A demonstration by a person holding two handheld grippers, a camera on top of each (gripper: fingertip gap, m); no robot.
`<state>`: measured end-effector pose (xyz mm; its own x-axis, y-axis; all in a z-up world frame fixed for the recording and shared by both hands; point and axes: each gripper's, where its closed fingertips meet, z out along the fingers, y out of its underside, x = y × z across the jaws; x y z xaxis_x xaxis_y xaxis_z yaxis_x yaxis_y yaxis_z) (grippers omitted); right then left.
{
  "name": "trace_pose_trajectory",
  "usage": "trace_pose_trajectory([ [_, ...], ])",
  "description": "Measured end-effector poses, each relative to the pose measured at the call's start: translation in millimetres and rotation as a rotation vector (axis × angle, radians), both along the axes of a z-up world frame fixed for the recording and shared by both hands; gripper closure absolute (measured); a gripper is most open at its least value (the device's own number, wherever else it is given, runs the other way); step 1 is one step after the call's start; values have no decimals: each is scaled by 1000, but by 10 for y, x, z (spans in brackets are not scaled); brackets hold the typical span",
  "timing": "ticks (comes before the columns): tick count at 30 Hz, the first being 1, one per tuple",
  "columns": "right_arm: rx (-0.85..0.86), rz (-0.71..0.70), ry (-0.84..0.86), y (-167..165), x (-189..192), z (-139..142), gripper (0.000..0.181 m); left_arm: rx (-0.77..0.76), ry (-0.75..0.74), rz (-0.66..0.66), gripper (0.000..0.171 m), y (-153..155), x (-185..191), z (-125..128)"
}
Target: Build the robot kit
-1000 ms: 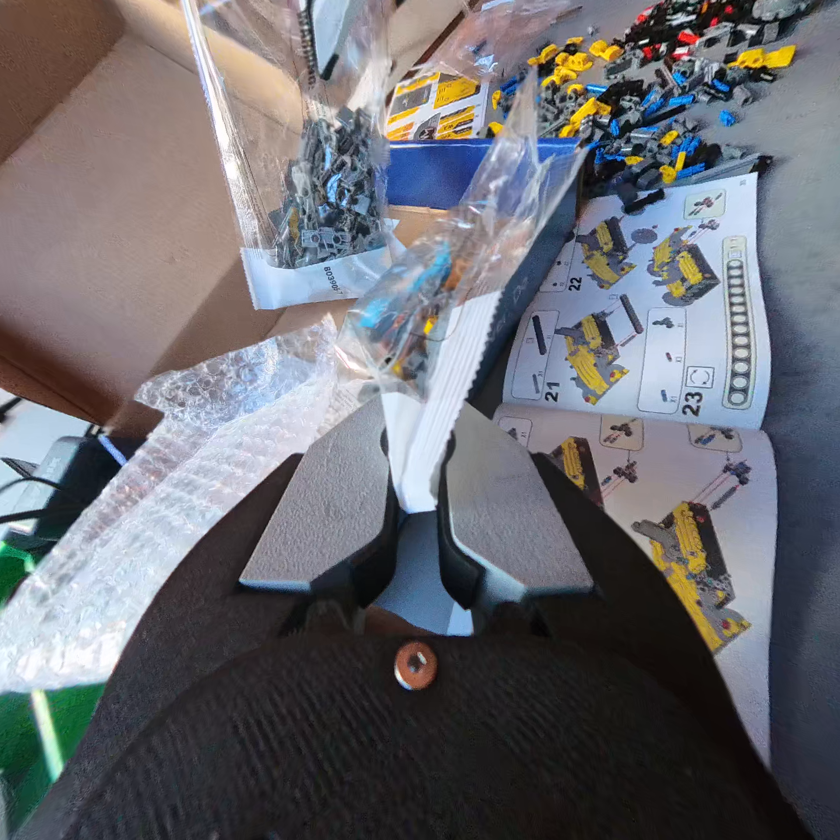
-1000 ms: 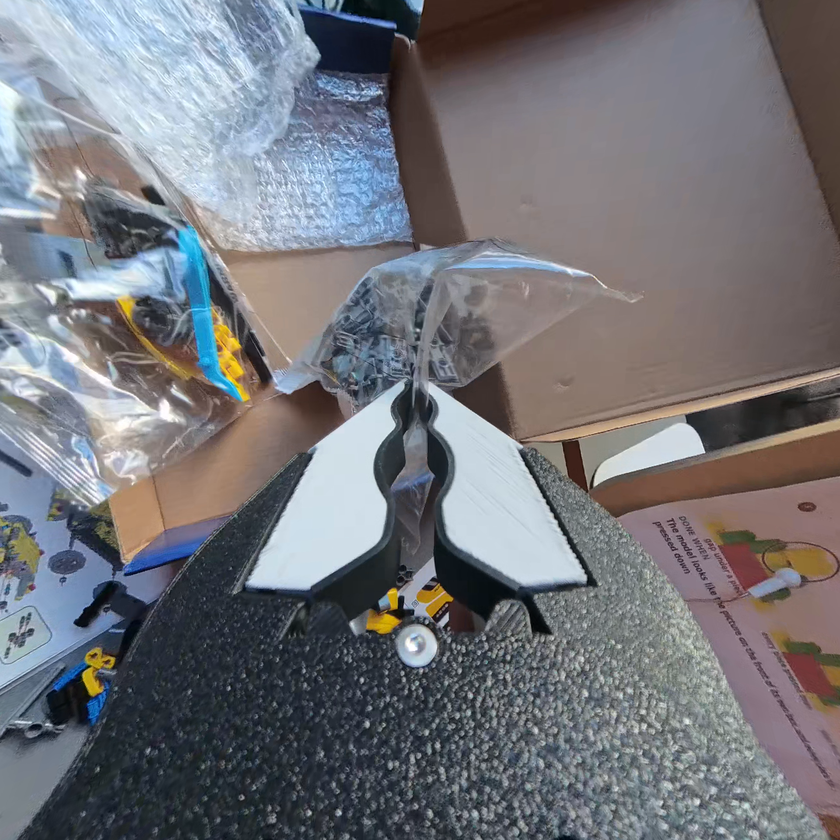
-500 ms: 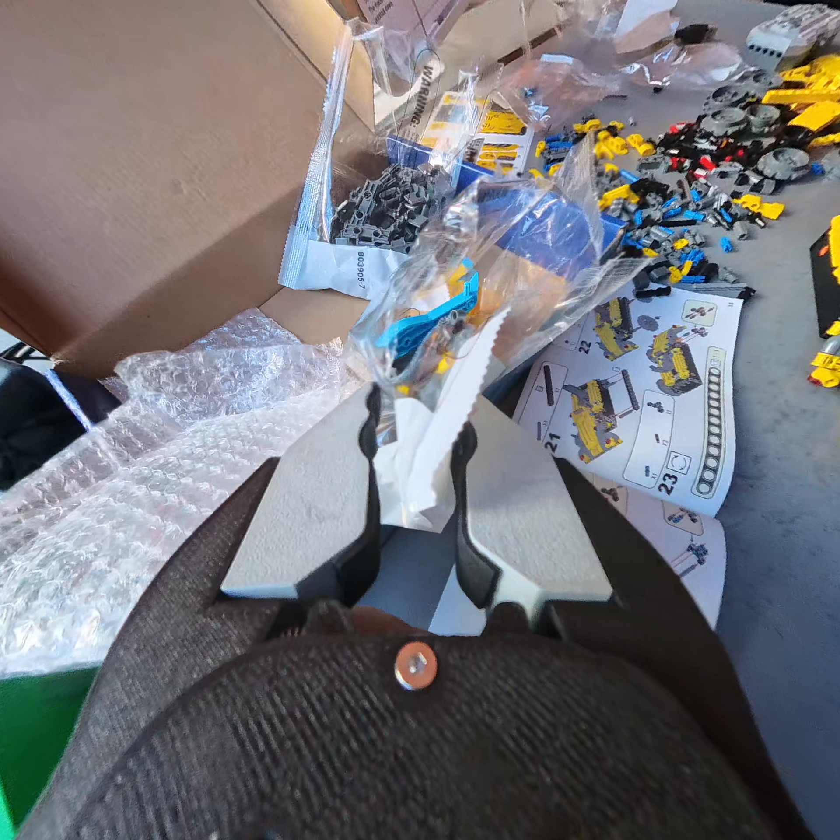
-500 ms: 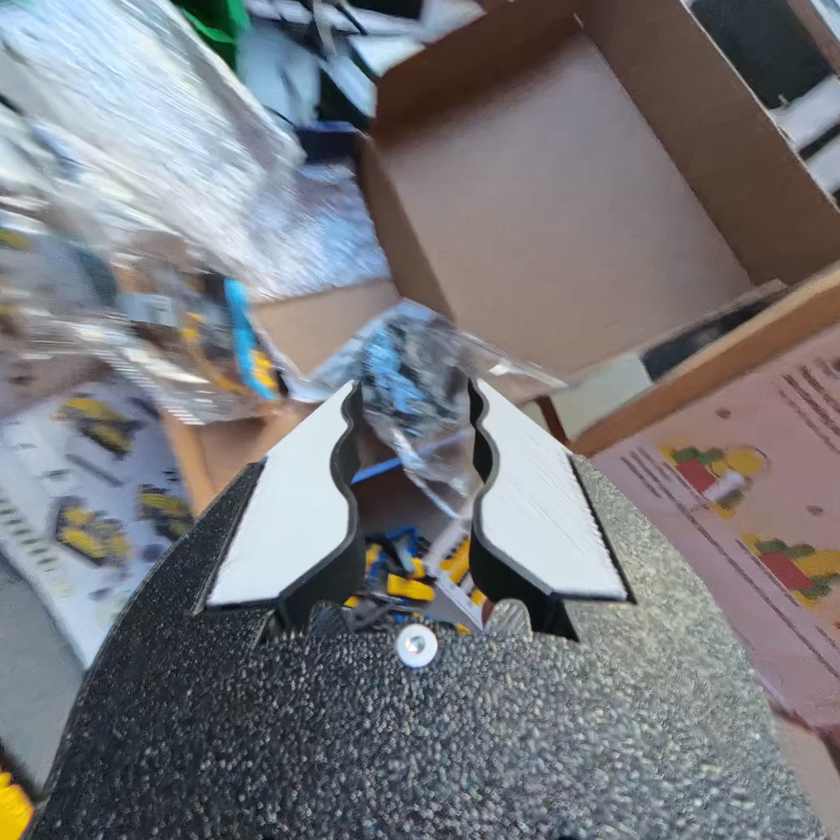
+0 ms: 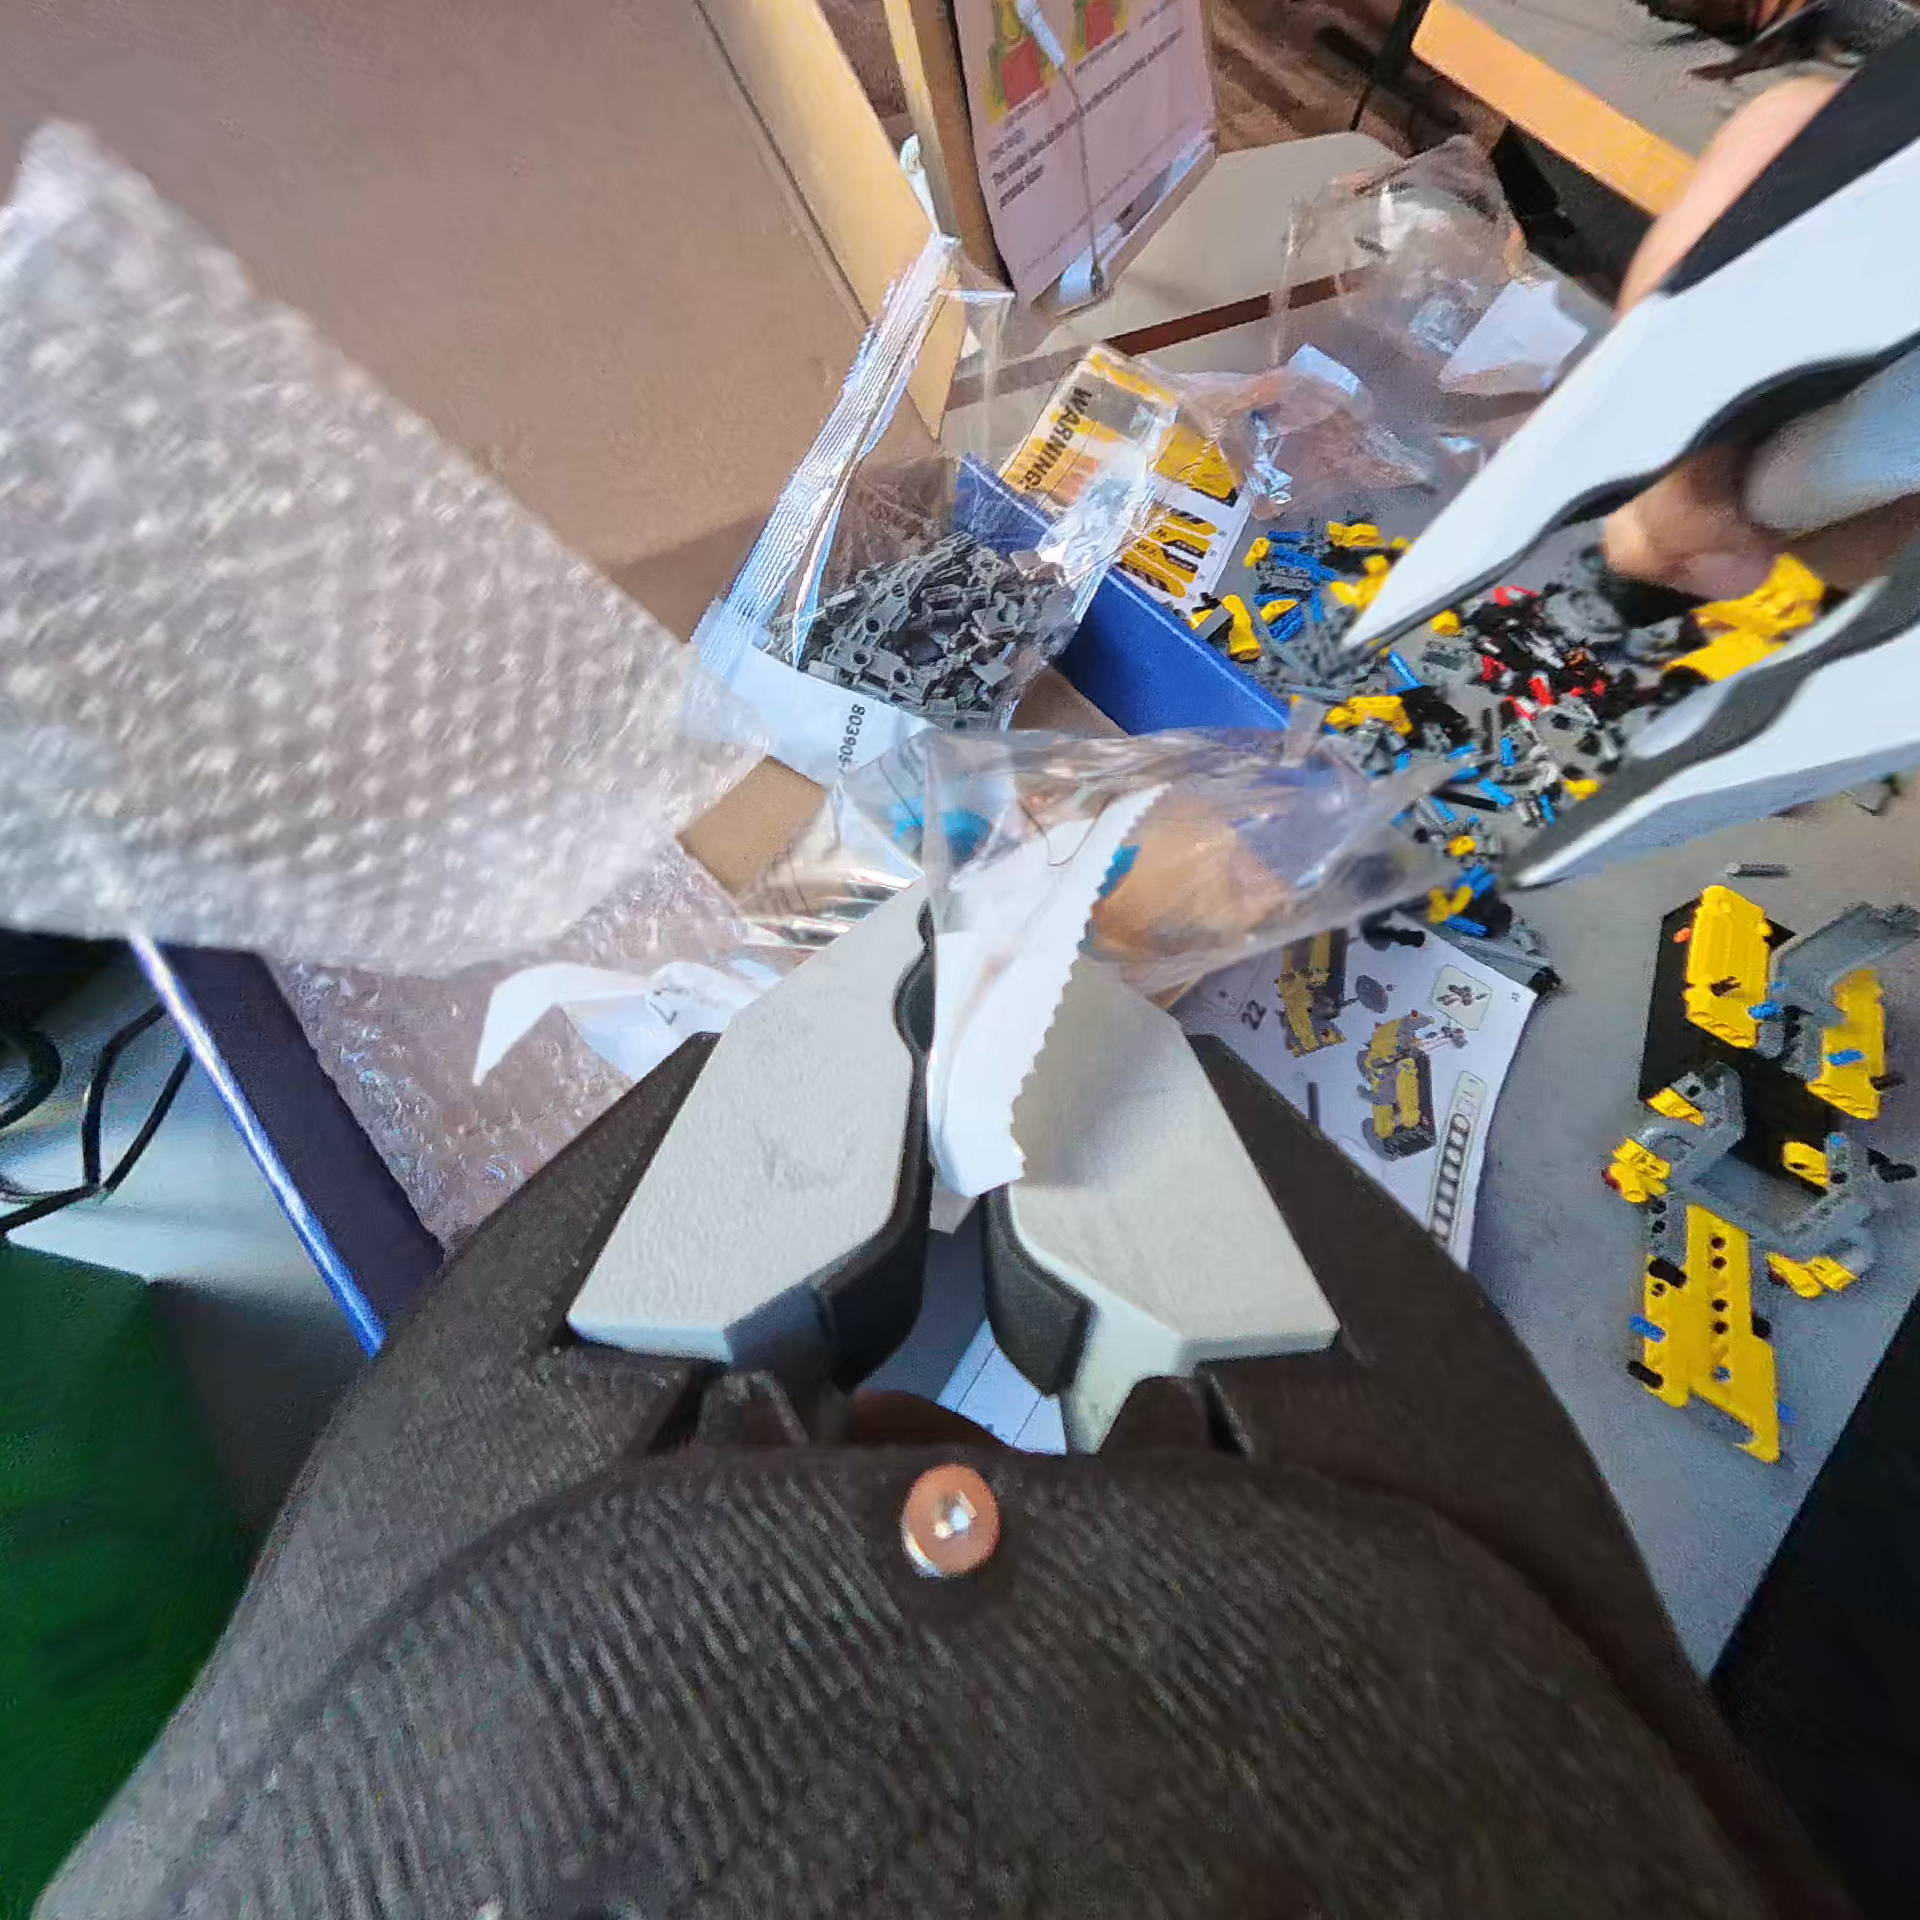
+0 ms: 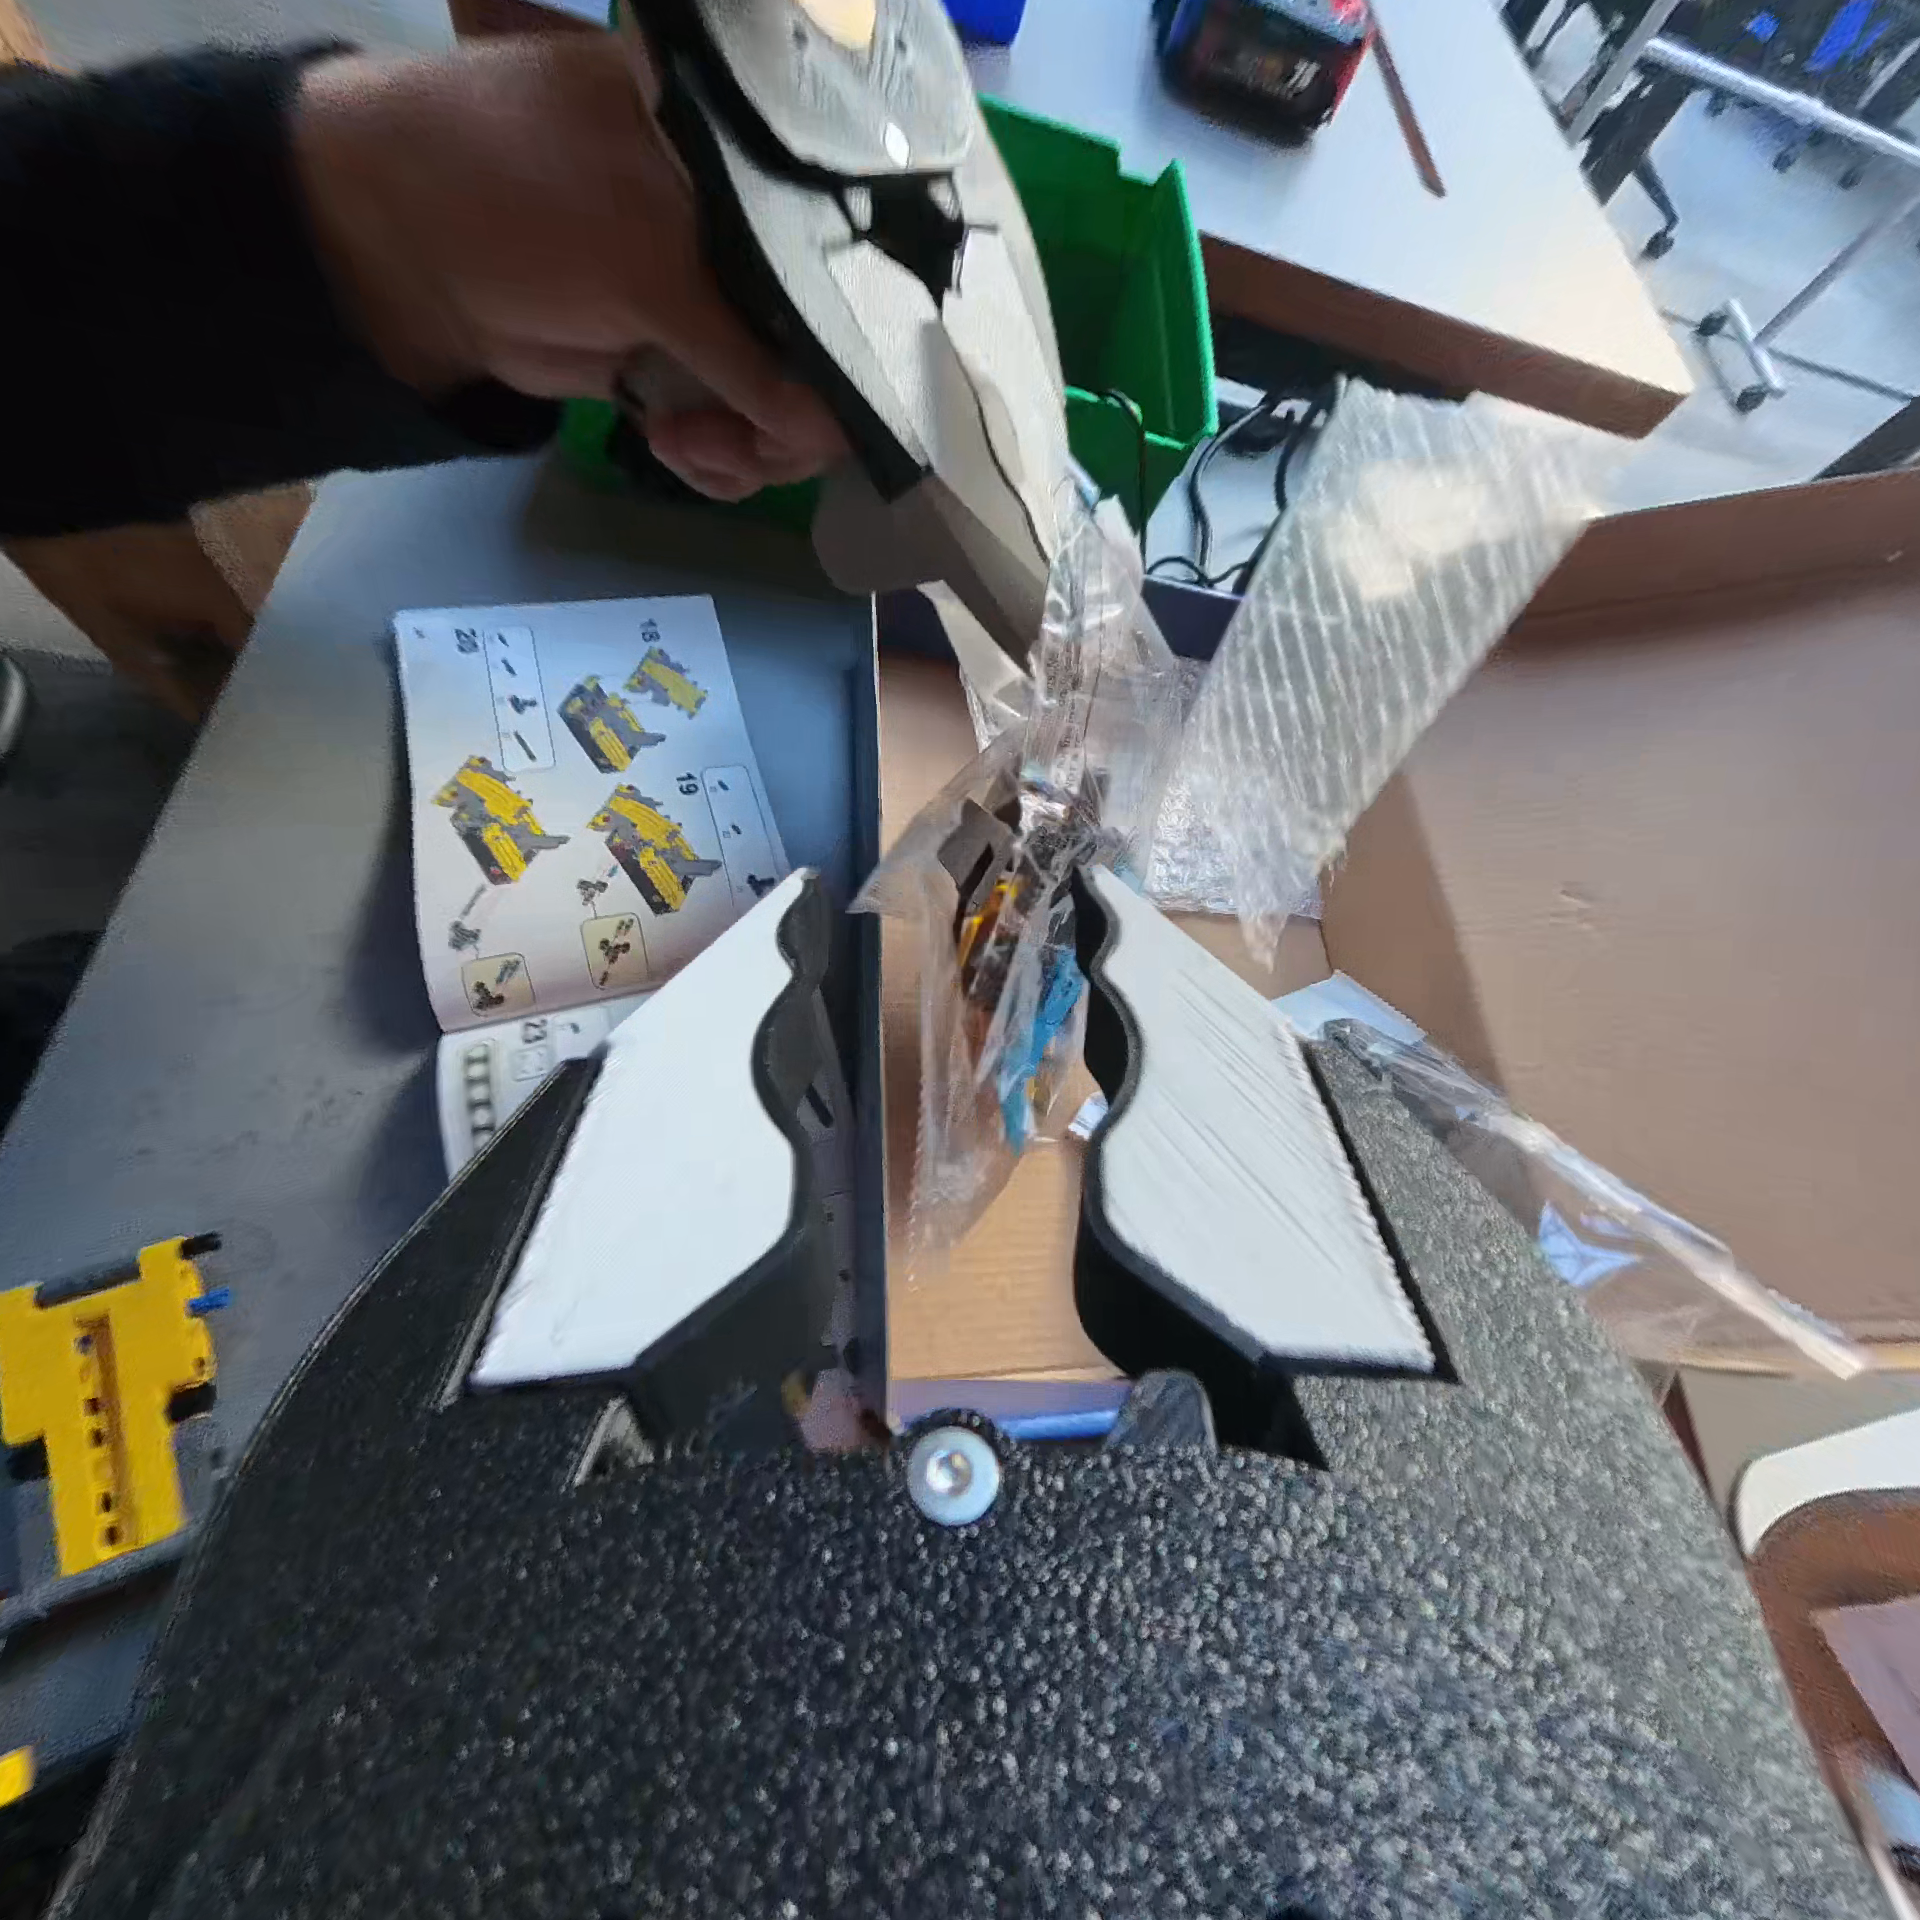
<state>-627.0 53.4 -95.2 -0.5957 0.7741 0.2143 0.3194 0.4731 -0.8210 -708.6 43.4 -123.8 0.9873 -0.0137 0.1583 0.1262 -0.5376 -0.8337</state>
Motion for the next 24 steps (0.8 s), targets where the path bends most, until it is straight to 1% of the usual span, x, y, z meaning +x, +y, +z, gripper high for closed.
trace_pose_trajectory([
  [2,-63,-9,-17,-6,85,35,123,-9,-15,18,171,-18,-6,-31],
  [3,-81,-22,-47,2,101,-15,116,-7,-31,22,171,-21,6,-30],
  [4,-68,-47,-91,37,89,-124,104,0,-47,24,171,-18,20,-23],
  [5,-28,-93,-118,108,42,-240,102,6,-62,26,171,-13,35,-14],
  [6,24,-136,-129,188,-12,-350,109,12,-80,26,171,-6,52,-3],
  [7,75,-166,-141,262,-54,-445,132,21,-103,25,171,2,72,14],
  [8,97,-169,-149,292,-82,-498,167,32,-125,22,171,10,96,35],
  [9,76,-152,-152,272,-99,-500,181,42,-140,18,171,15,117,57],
  [11,26,-188,-139,338,-166,-393,181,59,-108,48,171,6,66,73],
  [12,1,-204,-115,376,-197,-287,181,72,-95,60,170,-14,37,87],
  [14,-53,-224,-79,432,-214,-47,181,110,-96,80,157,-74,-2,135],
  [16,-64,-229,-58,471,-176,148,181,152,-110,84,146,-131,11,195],
  [19,-41,-242,-35,553,-51,341,181,203,-139,59,137,-210,95,284],
  [22,-82,-262,-13,652,128,488,181,257,-150,-21,124,-278,256,356],
  [23,-95,-274,-5,700,197,528,181,266,-146,-49,122,-292,312,357],
  [24,-110,-289,6,760,263,572,181,258,-126,-52,116,-297,327,326],
])
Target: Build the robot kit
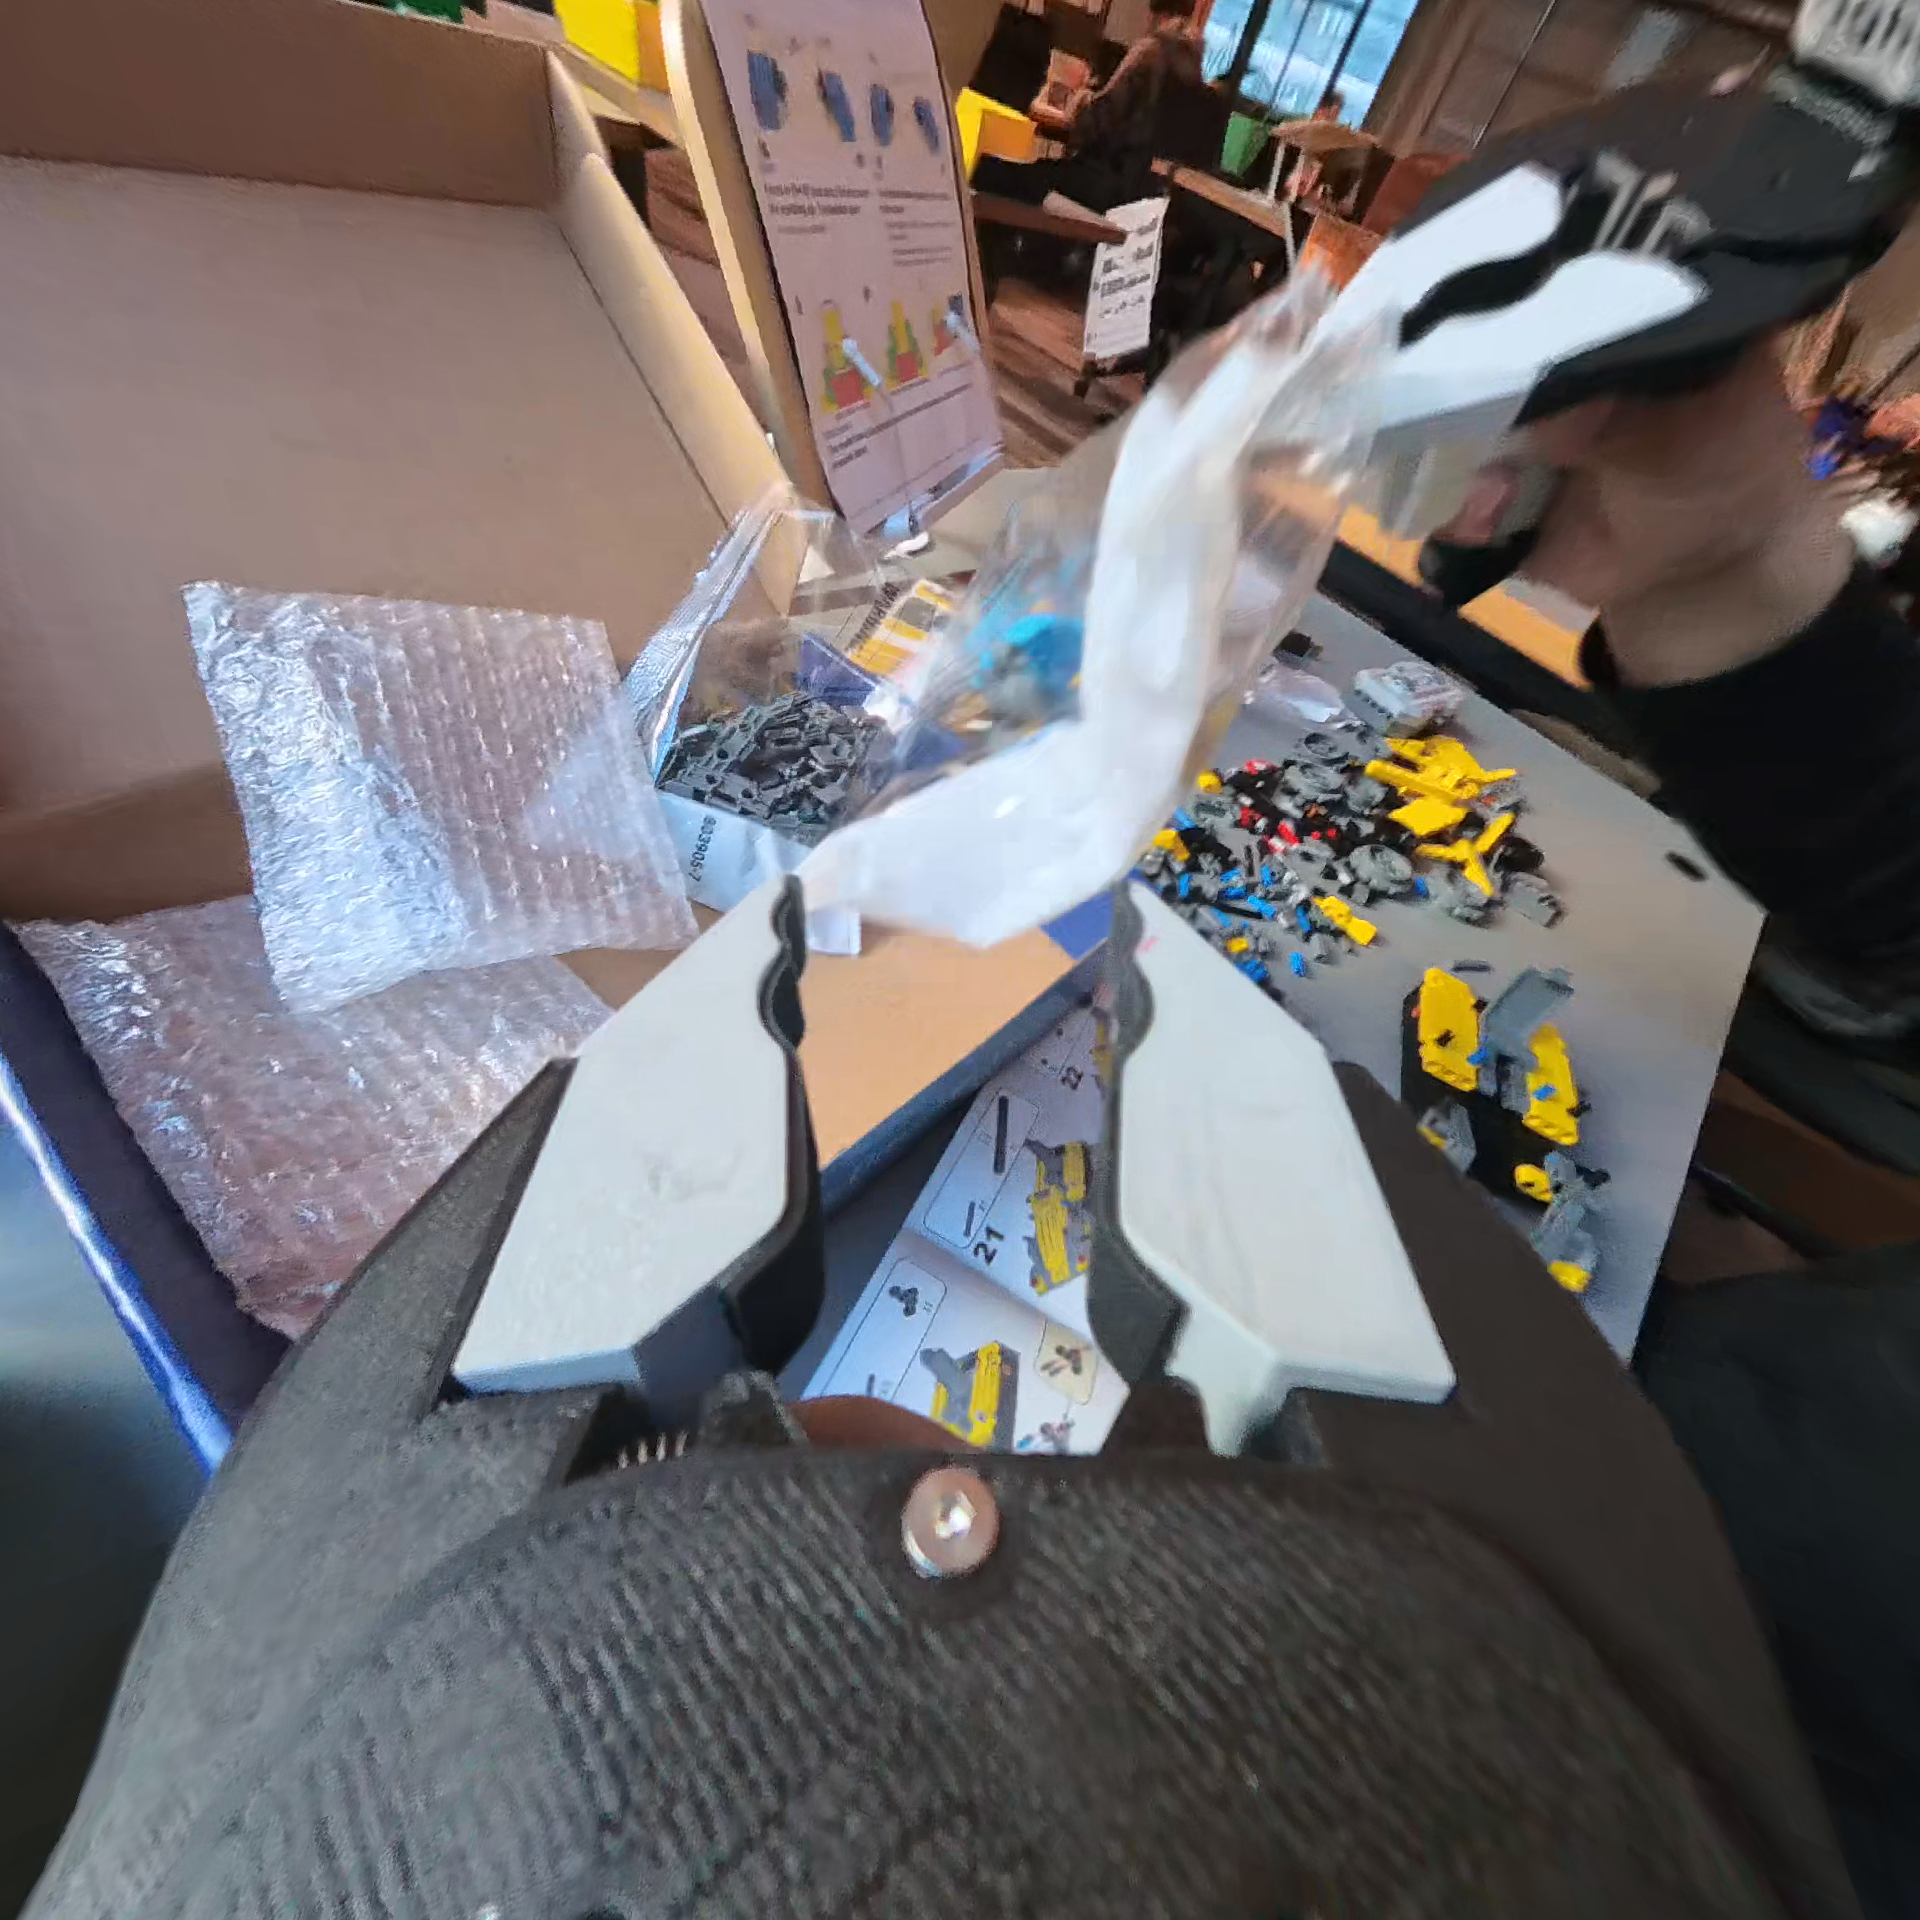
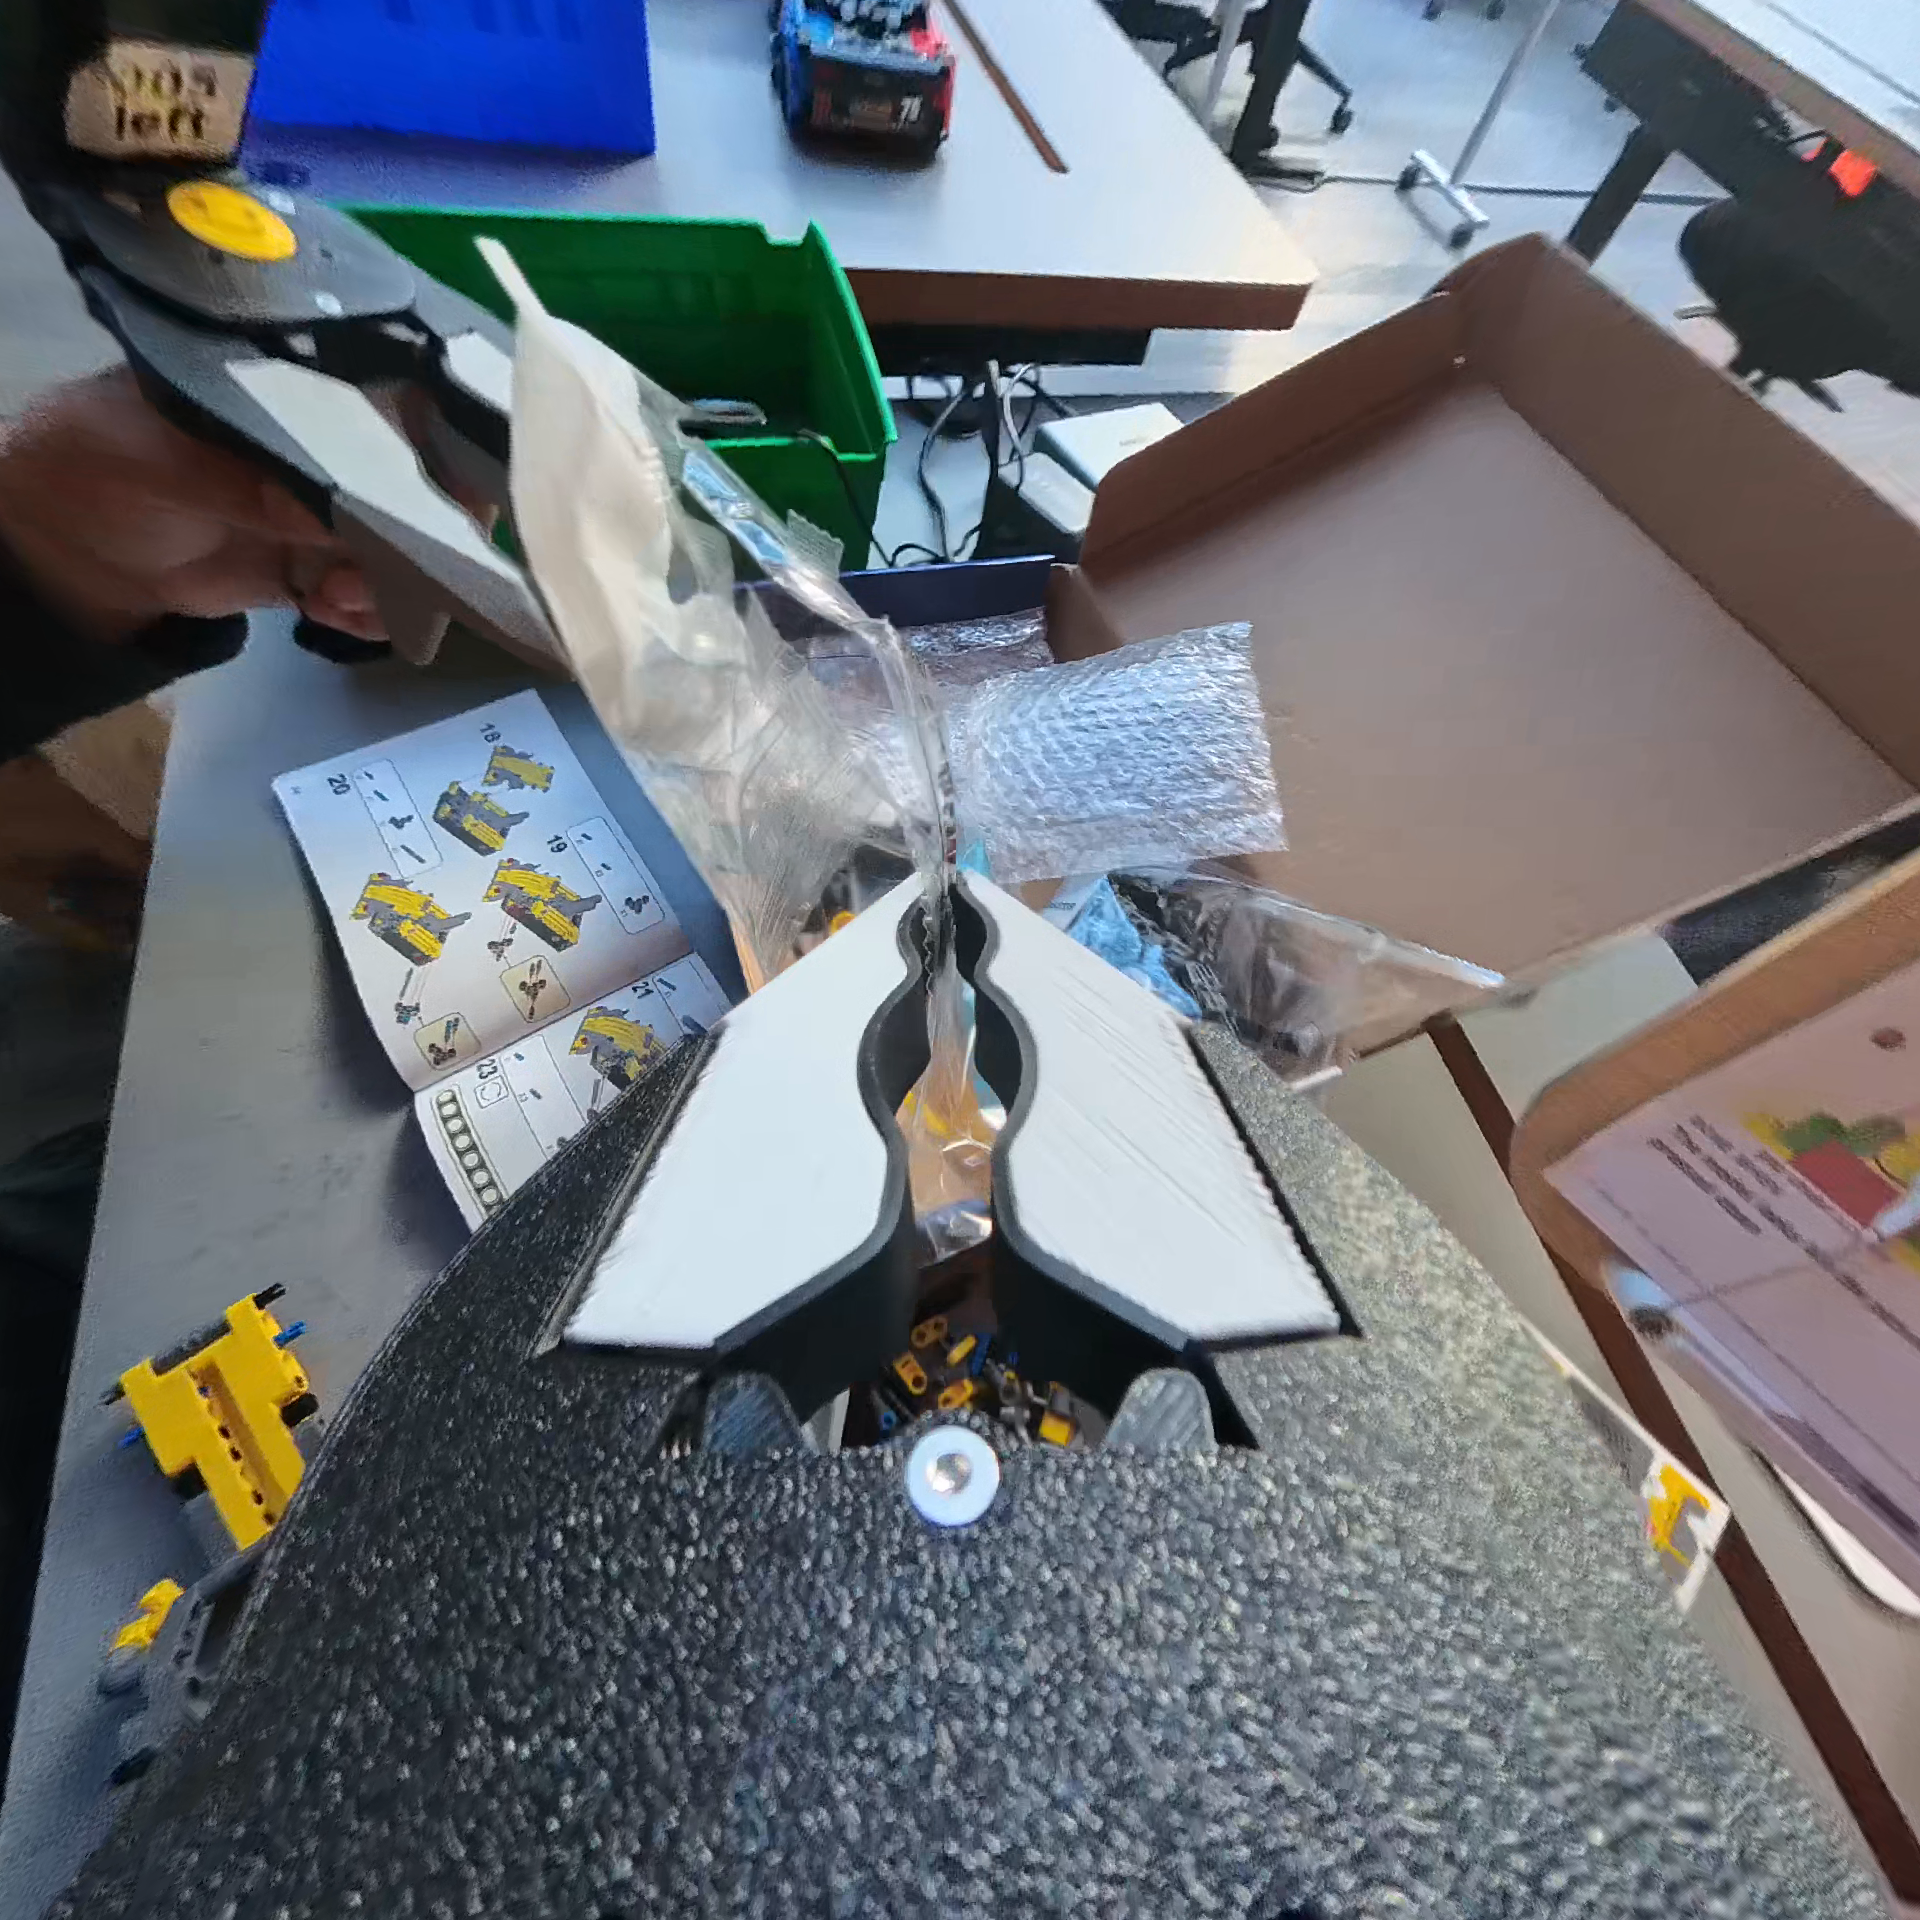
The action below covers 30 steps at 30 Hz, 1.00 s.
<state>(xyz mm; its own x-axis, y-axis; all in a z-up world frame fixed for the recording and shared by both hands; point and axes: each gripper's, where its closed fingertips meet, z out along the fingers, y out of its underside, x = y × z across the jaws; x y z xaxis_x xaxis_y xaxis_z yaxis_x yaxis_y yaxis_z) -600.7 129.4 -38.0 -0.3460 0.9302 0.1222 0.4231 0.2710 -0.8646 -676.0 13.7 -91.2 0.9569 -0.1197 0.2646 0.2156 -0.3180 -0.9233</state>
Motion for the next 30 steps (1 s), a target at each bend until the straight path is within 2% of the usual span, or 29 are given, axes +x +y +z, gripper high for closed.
trace_pose_trajectory([
  [3,-99,-8,32,98,211,145,181,-8,41,-12,108,27,61,-92],
  [5,-168,5,55,116,350,237,181,10,-9,-107,101,100,282,-117],
  [8,-241,30,80,111,552,317,181,-4,-80,-236,94,352,682,-224],
  [11,-316,73,110,50,761,342,181,13,-102,-307,93,673,1012,-279],
  [12,-326,75,110,49,827,319,181,44,-133,-337,95,765,1123,-236],
  [16,-308,12,101,198,1106,197,181,166,-266,-546,130,898,1631,-11],
  [19,-295,-9,132,351,1396,74,181,204,-201,-577,157,983,1883,-22],
  [21,-329,-1,162,434,1579,-58,181,201,-91,-529,168,1095,1989,-102],
  [25,-389,-16,236,606,1905,-222,181,165,69,-554,169,1203,2292,-234],
  [30,-450,-51,306,741,2213,-300,181,147,35,-596,152,1286,2509,-212],
])
